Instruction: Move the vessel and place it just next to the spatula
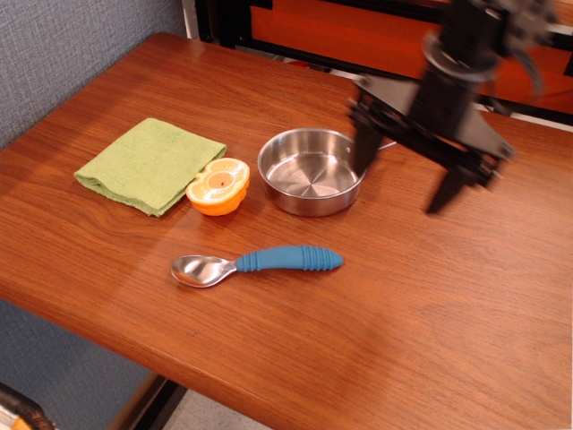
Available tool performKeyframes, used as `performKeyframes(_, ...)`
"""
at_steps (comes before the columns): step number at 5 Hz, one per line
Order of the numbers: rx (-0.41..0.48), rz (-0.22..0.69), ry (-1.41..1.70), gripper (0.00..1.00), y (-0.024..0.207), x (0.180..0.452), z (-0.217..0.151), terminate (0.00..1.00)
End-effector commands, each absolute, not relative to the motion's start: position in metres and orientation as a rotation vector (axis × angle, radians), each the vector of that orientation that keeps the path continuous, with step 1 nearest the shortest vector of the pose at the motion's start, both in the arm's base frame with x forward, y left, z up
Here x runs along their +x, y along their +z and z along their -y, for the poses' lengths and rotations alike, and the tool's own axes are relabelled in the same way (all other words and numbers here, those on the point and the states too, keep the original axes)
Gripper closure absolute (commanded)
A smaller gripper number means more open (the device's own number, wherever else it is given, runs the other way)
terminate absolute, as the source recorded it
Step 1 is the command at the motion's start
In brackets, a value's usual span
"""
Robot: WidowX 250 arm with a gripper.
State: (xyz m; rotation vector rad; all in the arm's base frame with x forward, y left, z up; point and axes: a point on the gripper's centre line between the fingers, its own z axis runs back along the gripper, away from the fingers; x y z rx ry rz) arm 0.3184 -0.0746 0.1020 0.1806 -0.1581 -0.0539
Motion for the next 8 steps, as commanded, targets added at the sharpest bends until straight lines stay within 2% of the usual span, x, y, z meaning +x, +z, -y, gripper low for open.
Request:
performKeyframes(1, 0.084, 0.222, -0.023, 0.00, 0.093, 0.358, 0.030, 0.00)
performKeyframes(3, -0.001, 0.267, -0.120, 0.00, 0.057, 0.378, 0.043, 0.00)
performKeyframes(5, 0.001, 0.220, -0.139, 0.00, 0.030, 0.382, 0.046, 0.00)
performKeyframes(6, 0.021, 0.211, -0.118, 0.00, 0.029, 0.381, 0.045, 0.00)
performKeyframes(7, 0.010, 0.232, -0.148, 1.00, 0.037, 0.380, 0.046, 0.00)
performKeyframes(8, 0.028, 0.217, -0.216, 1.00, 0.039, 0.383, 0.049, 0.00)
